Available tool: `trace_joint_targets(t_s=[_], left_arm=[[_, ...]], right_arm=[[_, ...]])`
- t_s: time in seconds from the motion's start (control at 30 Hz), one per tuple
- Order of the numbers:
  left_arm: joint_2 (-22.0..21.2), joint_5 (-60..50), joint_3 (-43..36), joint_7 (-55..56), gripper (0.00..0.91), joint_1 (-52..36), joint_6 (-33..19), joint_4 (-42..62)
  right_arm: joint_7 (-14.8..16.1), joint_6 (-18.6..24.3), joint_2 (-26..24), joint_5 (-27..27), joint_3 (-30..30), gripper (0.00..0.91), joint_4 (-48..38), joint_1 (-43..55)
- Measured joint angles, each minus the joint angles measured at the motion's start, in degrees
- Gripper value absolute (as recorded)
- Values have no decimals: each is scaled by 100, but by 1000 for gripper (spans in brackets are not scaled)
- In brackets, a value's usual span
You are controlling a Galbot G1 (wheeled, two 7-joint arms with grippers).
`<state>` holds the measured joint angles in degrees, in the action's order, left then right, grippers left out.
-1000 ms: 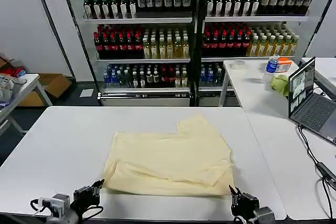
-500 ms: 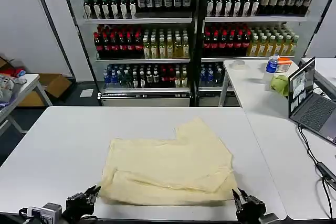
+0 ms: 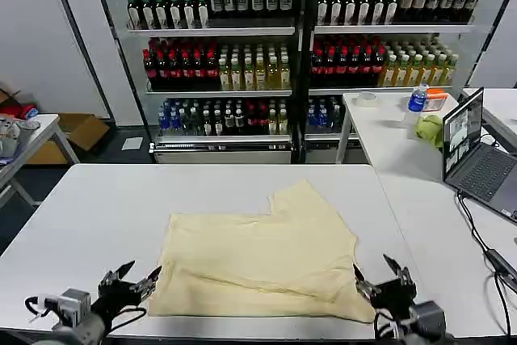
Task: Fold and organize the clothes.
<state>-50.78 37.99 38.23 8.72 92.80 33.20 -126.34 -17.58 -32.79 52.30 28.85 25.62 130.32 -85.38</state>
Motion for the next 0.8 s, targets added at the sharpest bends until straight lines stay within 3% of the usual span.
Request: trace_joint_targets(t_s=[0.3, 0.8], left_arm=[[74, 130, -625, 23, 907, -1287, 3, 939], [76, 282, -1601, 16, 907, -2934, 5, 2244]], right_arm=[[-226, -29, 79, 552, -942, 907, -1098, 1790], [-279, -52, 656, 825, -2097, 907, -2852, 3771]])
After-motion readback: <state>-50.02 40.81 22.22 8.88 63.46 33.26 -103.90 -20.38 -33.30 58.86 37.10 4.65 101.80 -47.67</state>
